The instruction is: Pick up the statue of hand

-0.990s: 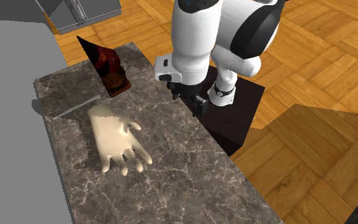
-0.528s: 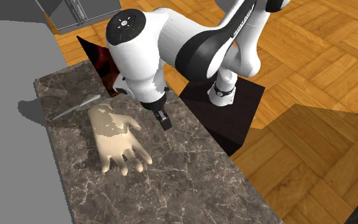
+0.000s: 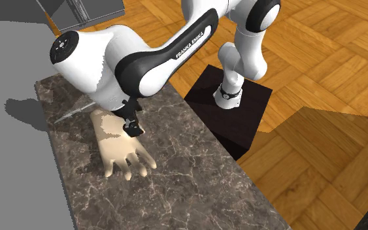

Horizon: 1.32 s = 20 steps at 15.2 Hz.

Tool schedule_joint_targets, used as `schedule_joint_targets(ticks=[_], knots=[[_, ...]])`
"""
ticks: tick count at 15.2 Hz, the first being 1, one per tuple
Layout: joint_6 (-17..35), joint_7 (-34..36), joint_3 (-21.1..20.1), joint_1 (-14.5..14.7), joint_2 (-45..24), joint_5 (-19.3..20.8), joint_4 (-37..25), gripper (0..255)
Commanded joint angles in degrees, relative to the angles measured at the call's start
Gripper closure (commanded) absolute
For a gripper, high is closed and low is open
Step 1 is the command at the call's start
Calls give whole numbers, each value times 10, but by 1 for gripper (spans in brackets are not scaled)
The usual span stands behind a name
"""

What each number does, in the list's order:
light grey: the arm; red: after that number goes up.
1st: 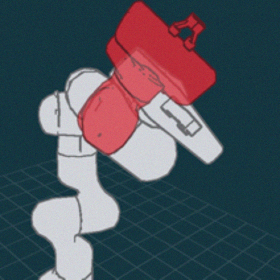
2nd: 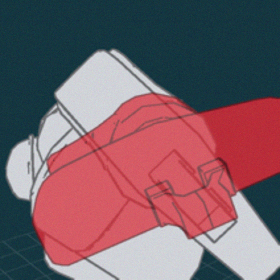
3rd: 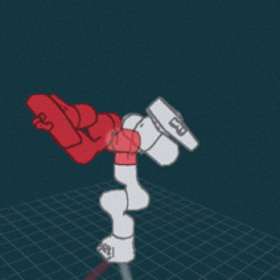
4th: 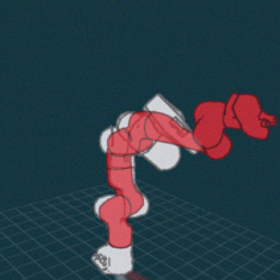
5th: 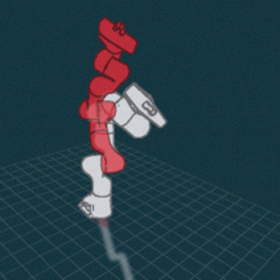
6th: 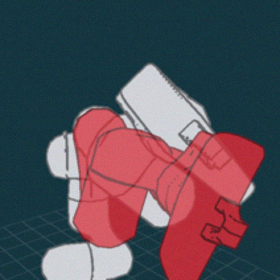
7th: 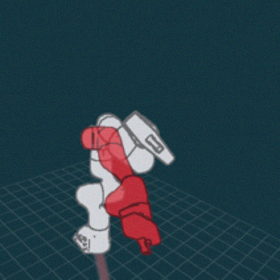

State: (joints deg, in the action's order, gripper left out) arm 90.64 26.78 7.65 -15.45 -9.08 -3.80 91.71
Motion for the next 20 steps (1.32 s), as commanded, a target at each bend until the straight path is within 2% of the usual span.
schedule_joint_targets(ticks=[1,4,13,14,20], knots=[[-15,20,14,-16,-41,-13,-40,0],[-33,47,30,-38,-90,-31,-89,0],[24,43,29,-36,-92,-32,-34,0],[24,43,29,-36,-92,-32,-34,255],[25,43,29,-36,-93,-32,-34,255]])
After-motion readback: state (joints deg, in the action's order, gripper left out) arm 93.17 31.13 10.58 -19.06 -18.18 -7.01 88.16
